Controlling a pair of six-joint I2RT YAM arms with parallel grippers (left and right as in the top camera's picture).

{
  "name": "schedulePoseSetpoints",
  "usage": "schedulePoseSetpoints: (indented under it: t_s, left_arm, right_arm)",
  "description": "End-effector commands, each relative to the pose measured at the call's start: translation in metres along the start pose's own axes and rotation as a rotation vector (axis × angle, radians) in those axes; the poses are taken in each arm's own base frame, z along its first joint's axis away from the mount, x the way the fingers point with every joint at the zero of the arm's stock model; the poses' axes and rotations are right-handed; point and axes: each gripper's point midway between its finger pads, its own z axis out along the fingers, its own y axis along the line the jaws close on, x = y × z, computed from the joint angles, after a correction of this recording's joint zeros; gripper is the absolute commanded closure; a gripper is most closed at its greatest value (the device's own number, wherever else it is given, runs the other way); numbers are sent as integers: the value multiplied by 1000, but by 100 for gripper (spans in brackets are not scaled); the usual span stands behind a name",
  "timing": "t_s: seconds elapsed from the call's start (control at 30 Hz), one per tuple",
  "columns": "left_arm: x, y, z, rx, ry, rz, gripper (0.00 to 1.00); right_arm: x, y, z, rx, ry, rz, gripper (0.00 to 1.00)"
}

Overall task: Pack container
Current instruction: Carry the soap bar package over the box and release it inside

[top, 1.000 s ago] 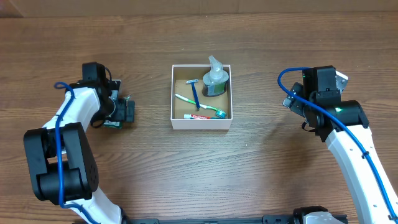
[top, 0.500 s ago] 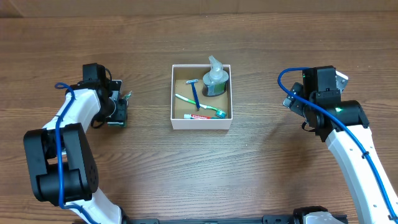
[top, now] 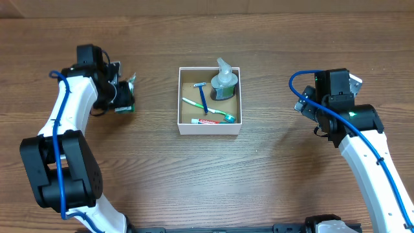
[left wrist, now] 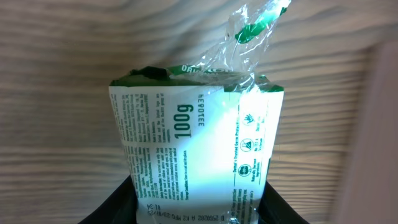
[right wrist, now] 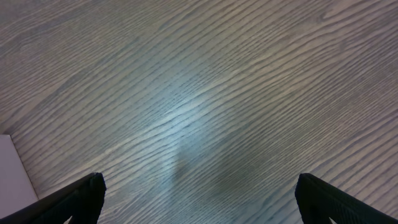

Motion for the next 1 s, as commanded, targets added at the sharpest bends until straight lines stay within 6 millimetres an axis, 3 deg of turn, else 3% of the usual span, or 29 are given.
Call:
schedulePoseSetpoints:
  t_s: [0.0,0.13,0.2,0.5,0.7,0.83,0.87,0.93,0.97]
  left_arm:
    - [-20,-55,-18,205,-38,-45,72]
    - [-23,-103,-25,339,-34,-46,72]
    - [-20,-136,-25,392,-22,-43,74]
    - [-13,-228,-32,497,-35,17,77]
    - [0,-247,-28,462,-26,60,77]
    - [3,-244,-22,399,-34,50,75]
    - [3,-243,-22,395,-33,49,72]
    - [3,-243,-22,397,-31,36,40]
    - [1,-244,-23,402,-32,21,35]
  right_arm:
    - [-7,1,-6,-9,-25,13,0]
    - [-7,1,-6,-9,-26,14,0]
    - [-7,1,-6,-9,-26,14,0]
    - [-7,1,-6,-10,-26,14,0]
    - [-7,1,-6,-10,-26,14,0]
    - [-7,1,-6,-10,-26,14,0]
    - [-7,1,-6,-10,-26,14,0]
    - [-7,1,-6,-9,-26,14,0]
    - [-7,1,-6,-10,-26,13,0]
